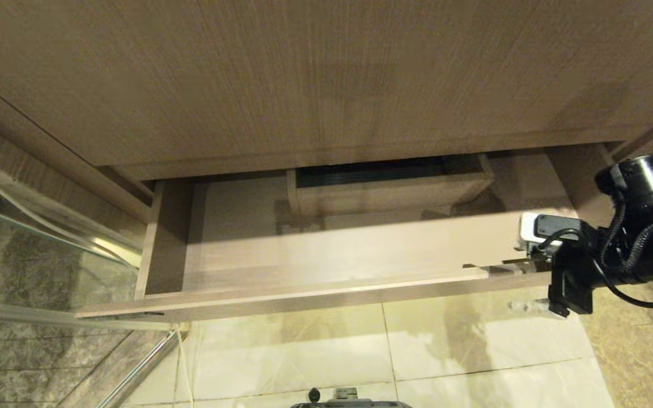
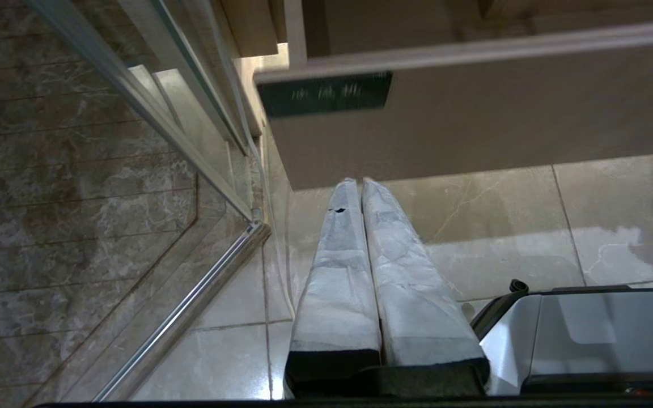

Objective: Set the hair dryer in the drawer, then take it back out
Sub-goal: Pull open the drawer, then pick up the hairdryer

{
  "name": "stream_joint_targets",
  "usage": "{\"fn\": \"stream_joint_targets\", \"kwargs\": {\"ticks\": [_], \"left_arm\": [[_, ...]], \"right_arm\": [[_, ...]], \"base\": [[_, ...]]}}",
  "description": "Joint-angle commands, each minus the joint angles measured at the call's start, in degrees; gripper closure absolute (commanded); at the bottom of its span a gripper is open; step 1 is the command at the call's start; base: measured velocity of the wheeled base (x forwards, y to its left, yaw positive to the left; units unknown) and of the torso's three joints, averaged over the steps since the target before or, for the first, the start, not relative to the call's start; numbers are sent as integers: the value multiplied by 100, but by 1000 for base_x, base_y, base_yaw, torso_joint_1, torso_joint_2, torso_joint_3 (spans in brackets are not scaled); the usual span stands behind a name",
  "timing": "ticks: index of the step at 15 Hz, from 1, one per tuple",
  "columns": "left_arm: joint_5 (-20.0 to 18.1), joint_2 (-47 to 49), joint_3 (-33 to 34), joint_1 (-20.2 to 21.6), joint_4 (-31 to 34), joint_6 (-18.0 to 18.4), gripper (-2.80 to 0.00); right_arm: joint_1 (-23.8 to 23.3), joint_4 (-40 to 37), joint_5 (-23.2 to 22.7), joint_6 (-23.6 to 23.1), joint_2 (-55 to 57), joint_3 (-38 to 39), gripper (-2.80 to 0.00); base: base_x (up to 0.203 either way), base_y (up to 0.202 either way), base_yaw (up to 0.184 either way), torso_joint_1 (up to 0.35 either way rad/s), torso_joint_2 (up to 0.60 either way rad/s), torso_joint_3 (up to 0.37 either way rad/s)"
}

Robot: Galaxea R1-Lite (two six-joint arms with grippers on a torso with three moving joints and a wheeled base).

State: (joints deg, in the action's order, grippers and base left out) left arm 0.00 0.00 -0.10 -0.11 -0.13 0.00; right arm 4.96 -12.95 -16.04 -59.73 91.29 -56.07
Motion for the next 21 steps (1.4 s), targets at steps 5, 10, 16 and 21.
{"fn": "stream_joint_targets", "kwargs": {"ticks": [5,10,16,21], "left_arm": [[0,9,1,2,-4,0,0],[0,9,1,2,-4,0,0],[0,6,1,2,-4,0,0],[0,7,1,2,-4,0,0]], "right_arm": [[-137,-1045,11,1996,-2025,317,-280],[-673,-1332,92,2984,-3268,750,0],[-1297,-1260,535,3946,-3787,1153,0],[-1313,-772,1710,4859,-3970,1415,0]], "base": [[0,0,0,0,0,0],[0,0,0,0,0,0],[0,0,0,0,0,0],[0,0,0,0,0,0]]}}
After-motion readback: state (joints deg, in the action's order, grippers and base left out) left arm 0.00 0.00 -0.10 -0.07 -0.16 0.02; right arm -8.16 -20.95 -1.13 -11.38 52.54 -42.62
